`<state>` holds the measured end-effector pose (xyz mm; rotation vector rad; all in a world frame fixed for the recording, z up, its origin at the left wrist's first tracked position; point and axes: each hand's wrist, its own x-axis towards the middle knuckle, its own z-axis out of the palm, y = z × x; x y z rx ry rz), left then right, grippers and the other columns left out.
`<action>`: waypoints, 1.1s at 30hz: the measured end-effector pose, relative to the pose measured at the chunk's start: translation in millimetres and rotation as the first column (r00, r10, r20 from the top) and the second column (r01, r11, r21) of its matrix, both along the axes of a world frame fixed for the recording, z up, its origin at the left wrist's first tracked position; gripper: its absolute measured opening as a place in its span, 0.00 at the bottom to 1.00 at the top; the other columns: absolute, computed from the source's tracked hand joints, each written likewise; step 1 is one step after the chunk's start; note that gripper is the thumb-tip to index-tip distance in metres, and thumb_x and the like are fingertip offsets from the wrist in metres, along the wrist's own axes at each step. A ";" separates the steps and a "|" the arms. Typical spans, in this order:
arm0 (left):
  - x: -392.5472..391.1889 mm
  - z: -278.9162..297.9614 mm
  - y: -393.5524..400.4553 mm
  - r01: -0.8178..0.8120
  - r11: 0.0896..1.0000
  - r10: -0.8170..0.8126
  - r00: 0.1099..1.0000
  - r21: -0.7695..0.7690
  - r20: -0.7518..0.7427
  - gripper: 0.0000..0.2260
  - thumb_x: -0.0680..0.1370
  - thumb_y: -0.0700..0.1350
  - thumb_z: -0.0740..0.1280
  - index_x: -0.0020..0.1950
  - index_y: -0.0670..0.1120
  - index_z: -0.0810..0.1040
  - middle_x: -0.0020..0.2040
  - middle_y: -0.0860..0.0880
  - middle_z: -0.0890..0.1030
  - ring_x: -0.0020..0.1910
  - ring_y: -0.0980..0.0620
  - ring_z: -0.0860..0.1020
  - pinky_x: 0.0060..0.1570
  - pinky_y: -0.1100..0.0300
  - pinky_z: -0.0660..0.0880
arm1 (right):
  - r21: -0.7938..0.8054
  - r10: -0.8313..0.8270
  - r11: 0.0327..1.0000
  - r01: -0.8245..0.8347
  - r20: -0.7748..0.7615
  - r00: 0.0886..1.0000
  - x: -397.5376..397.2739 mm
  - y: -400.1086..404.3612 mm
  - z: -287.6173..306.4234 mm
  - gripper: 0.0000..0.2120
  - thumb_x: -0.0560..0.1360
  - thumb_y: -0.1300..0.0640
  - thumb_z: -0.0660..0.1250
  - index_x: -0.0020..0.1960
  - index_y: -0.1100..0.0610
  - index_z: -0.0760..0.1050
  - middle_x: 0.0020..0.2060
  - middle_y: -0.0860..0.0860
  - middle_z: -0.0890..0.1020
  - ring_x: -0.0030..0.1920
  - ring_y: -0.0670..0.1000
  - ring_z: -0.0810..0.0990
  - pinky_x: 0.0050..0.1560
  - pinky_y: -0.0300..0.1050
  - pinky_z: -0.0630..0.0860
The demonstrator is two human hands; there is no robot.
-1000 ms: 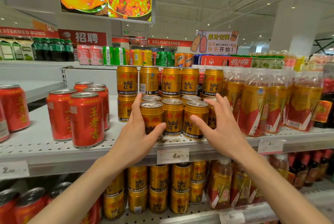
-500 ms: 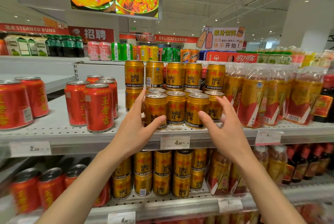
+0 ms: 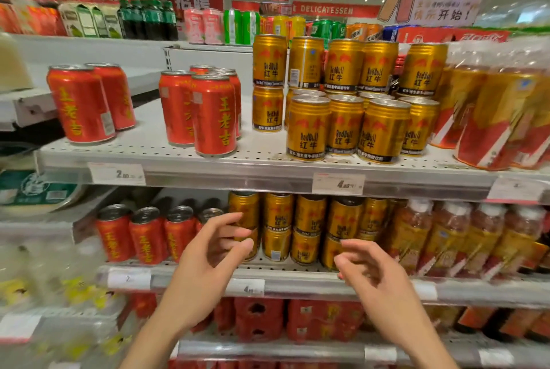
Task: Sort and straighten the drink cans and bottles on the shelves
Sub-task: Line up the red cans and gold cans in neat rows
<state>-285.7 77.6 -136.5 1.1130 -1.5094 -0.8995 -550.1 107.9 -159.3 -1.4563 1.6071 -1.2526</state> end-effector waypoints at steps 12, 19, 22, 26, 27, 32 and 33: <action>129.9 -23.7 -34.9 0.104 0.993 -0.105 0.994 0.061 0.020 0.11 0.76 0.45 0.71 0.57 0.56 0.80 0.50 0.54 0.85 0.50 0.53 0.84 0.56 0.55 0.78 | 0.009 -0.124 0.992 0.125 -0.064 0.990 130.7 -9.7 -6.9 0.09 0.76 0.46 0.70 0.56 0.43 0.79 0.43 0.43 0.84 0.48 0.47 0.84 0.53 0.44 0.80; 190.0 -16.8 -58.4 0.195 0.980 -0.196 0.980 0.034 0.019 0.09 0.77 0.41 0.71 0.55 0.53 0.82 0.49 0.54 0.86 0.50 0.56 0.84 0.52 0.64 0.79 | -0.038 -0.168 0.985 0.166 -0.060 0.984 210.4 -20.7 9.3 0.09 0.74 0.45 0.71 0.54 0.43 0.81 0.44 0.44 0.85 0.47 0.48 0.85 0.56 0.53 0.81; 196.9 -3.1 -63.5 0.238 0.971 -0.237 0.971 -0.012 0.033 0.09 0.77 0.42 0.71 0.55 0.54 0.82 0.48 0.55 0.86 0.49 0.55 0.83 0.46 0.70 0.76 | -0.097 -0.174 0.982 0.163 -0.108 0.979 223.9 -22.9 25.1 0.07 0.76 0.47 0.70 0.54 0.43 0.80 0.44 0.42 0.84 0.47 0.46 0.85 0.55 0.51 0.80; 199.8 25.8 -68.1 0.265 0.957 -0.251 0.961 -0.121 0.118 0.09 0.78 0.46 0.71 0.56 0.57 0.81 0.50 0.59 0.85 0.51 0.60 0.82 0.50 0.69 0.76 | -0.250 -0.208 0.956 0.155 -0.206 0.956 233.9 -29.7 63.3 0.07 0.77 0.50 0.70 0.54 0.43 0.80 0.44 0.40 0.84 0.45 0.43 0.84 0.50 0.43 0.80; 200.2 34.5 -70.1 0.263 0.951 -0.239 0.959 -0.163 0.151 0.09 0.78 0.48 0.70 0.56 0.58 0.80 0.50 0.60 0.84 0.52 0.61 0.82 0.52 0.68 0.76 | -0.300 -0.220 0.943 0.144 -0.238 0.946 235.6 -32.7 75.5 0.07 0.77 0.50 0.71 0.54 0.43 0.80 0.44 0.38 0.84 0.45 0.42 0.83 0.48 0.40 0.79; 204.2 86.8 -83.9 0.284 0.865 -0.123 0.919 -0.414 0.375 0.12 0.78 0.51 0.70 0.61 0.58 0.77 0.51 0.62 0.82 0.53 0.63 0.80 0.53 0.67 0.76 | -0.499 -0.245 0.866 -0.019 -0.458 0.854 247.3 -57.1 143.6 0.10 0.77 0.48 0.68 0.57 0.47 0.80 0.43 0.40 0.83 0.47 0.42 0.81 0.47 0.35 0.77; 206.4 97.8 -88.2 0.294 0.837 -0.088 0.904 -0.461 0.418 0.13 0.78 0.52 0.69 0.63 0.57 0.77 0.52 0.63 0.81 0.53 0.63 0.80 0.52 0.67 0.76 | -0.540 -0.268 0.840 -0.059 -0.507 0.819 249.6 -63.6 156.7 0.11 0.77 0.48 0.68 0.58 0.48 0.80 0.43 0.40 0.83 0.46 0.42 0.81 0.46 0.35 0.77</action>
